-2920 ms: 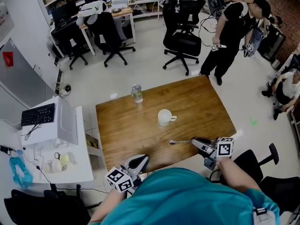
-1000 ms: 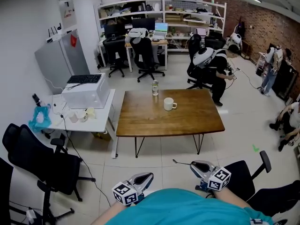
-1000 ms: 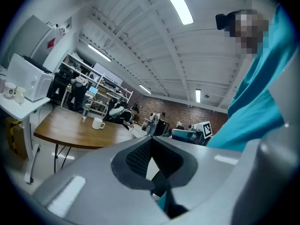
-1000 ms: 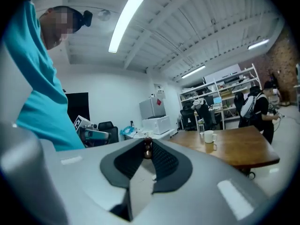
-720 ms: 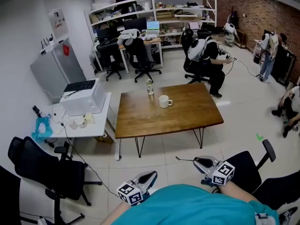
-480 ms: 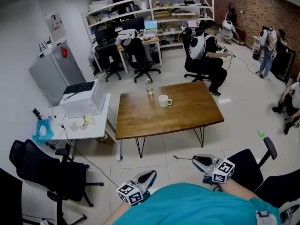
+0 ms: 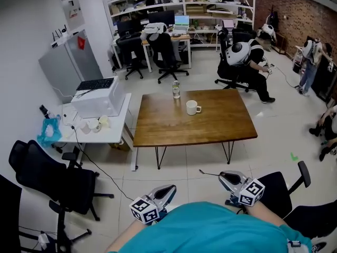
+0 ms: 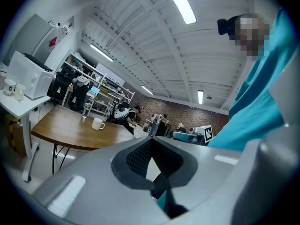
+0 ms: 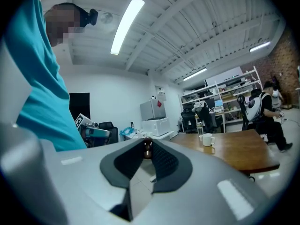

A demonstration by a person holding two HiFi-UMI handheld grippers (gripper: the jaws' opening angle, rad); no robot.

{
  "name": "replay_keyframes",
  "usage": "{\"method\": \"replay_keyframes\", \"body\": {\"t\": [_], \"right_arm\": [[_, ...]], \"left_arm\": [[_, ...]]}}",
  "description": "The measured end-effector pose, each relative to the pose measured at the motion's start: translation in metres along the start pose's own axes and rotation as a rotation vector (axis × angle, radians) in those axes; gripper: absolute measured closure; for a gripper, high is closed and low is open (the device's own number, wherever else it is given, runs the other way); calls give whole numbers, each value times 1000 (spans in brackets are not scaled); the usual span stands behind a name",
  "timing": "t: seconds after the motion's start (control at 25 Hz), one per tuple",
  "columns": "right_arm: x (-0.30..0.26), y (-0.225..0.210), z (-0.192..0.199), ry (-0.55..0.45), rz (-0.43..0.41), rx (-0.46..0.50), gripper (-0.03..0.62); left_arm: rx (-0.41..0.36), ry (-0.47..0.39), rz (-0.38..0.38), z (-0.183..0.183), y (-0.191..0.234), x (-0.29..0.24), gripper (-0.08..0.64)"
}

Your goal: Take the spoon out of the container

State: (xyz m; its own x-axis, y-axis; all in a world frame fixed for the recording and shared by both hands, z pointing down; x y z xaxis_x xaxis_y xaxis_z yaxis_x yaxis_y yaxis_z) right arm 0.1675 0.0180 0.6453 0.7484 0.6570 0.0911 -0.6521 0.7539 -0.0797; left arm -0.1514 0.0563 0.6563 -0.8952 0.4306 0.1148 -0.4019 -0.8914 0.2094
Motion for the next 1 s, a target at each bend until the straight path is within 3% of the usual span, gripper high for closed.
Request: {"method": "replay_keyframes", "body": {"t": [1.0], "right_arm": [[-11, -7, -3, 17, 10, 25, 546]], "left_arm": [[-10, -5, 5, -12, 16, 1, 558]]}}
Point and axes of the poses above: the fingertips, and each gripper's own axes: x backward along the fingers, y to its left, z out of its underside, the point moved 8 cm from there along x, backward along the fingers, and after that the axes turned 10 degrees about z, right-handed, at the moved point
